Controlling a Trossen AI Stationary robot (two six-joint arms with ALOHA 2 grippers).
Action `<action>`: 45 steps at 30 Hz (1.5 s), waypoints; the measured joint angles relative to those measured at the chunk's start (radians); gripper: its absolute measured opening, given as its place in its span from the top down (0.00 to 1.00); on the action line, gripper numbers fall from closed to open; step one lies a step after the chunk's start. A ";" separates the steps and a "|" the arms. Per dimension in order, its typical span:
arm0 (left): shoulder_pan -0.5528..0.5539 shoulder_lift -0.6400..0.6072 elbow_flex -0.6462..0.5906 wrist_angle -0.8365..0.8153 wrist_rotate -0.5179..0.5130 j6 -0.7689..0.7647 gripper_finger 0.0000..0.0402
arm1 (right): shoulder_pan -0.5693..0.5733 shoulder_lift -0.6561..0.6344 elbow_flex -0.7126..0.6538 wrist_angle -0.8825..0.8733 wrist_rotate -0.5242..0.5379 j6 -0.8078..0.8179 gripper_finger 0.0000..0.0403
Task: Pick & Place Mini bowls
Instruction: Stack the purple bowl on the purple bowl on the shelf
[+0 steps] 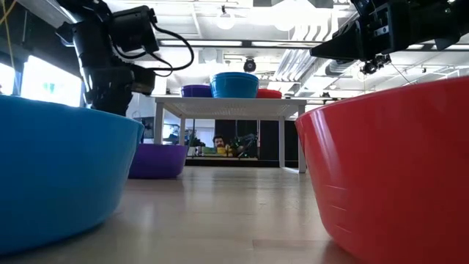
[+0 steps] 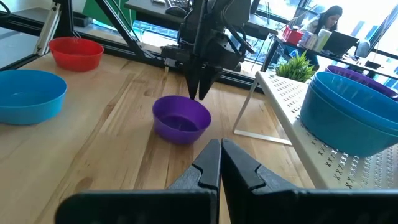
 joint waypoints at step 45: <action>0.144 -0.068 0.650 -0.351 -0.218 -0.059 1.00 | 0.000 0.000 0.000 0.000 0.000 -0.002 1.00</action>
